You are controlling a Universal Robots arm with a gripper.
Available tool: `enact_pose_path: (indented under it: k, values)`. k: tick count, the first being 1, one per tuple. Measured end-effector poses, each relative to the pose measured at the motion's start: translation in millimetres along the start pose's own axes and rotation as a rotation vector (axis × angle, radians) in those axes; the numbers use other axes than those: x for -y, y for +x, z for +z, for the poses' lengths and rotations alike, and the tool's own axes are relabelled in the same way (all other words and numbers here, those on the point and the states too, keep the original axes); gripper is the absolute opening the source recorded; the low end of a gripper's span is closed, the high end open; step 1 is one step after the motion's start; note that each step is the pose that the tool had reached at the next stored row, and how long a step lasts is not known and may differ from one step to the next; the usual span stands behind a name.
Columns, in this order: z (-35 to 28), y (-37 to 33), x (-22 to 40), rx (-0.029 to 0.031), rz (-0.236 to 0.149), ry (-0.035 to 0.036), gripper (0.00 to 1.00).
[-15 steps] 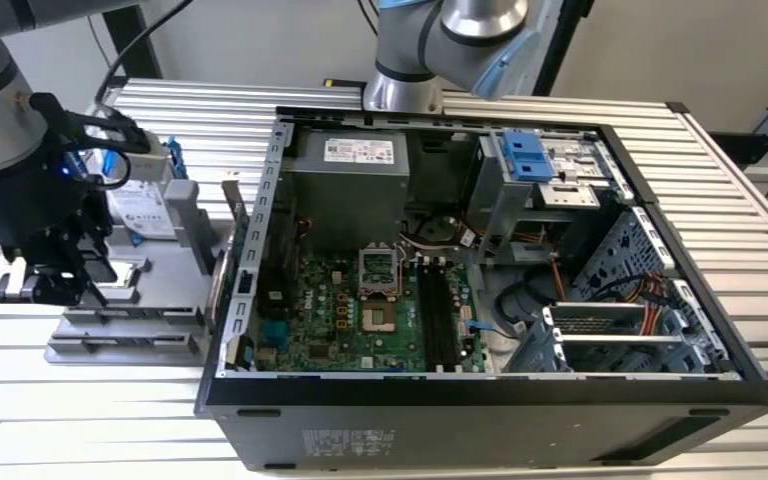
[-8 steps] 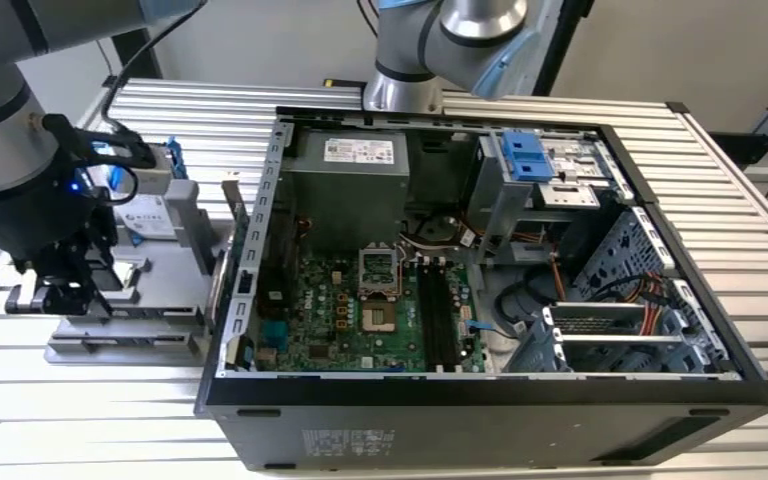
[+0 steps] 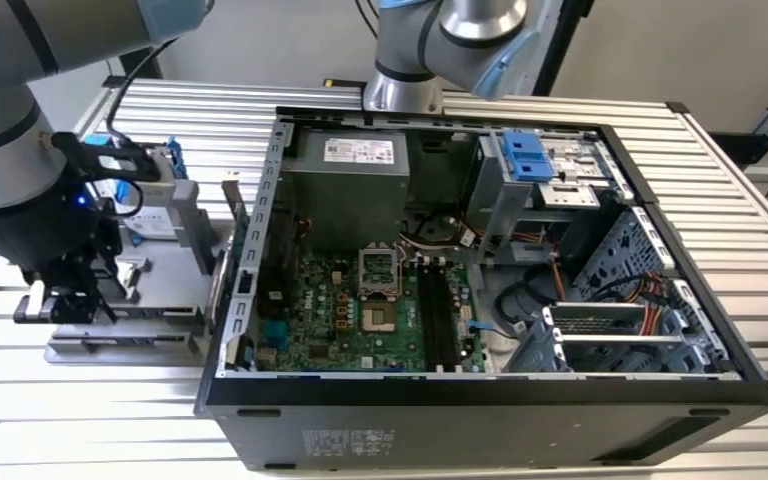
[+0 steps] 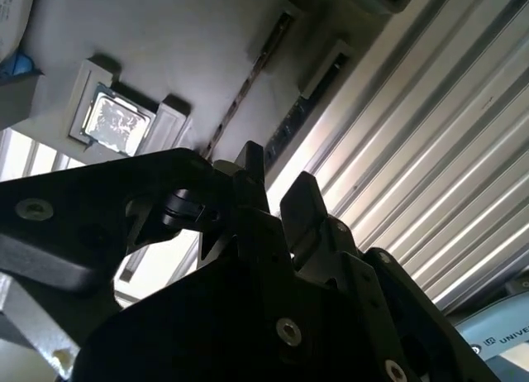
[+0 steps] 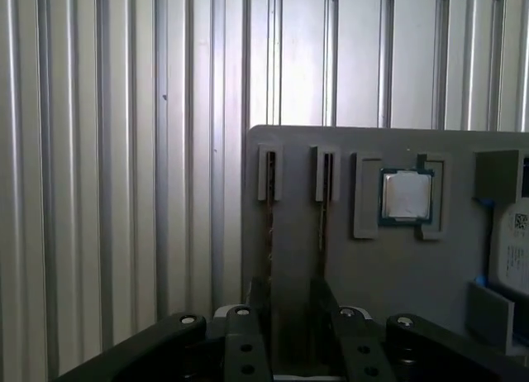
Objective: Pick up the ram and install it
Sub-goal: 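Pick up the ram and move it above insertion slot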
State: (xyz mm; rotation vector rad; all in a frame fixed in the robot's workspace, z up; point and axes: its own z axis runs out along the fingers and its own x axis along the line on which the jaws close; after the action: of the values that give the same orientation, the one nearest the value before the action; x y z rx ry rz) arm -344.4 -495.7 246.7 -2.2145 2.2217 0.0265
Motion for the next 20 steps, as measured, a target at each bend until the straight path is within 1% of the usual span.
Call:
enact_pose_path:
  k: [3, 7, 10, 16, 20]
  values:
    - [5.4, 0.1, -0.2, -0.0024, 0.0, -0.0001, 1.0]
    - [12.8, 0.2, -0.9, -0.0028, 0.0, 0.0, 1.0]
    - [18.0, 0.5, -1.5, -0.0043, 0.0, -0.0001, 1.0]
    - [29.1, 2.2, -1.5, -0.0047, 0.0, -0.0001, 1.0]
    - [35.7, 5.0, -1.5, -0.005, 0.001, -0.0001, 1.0]
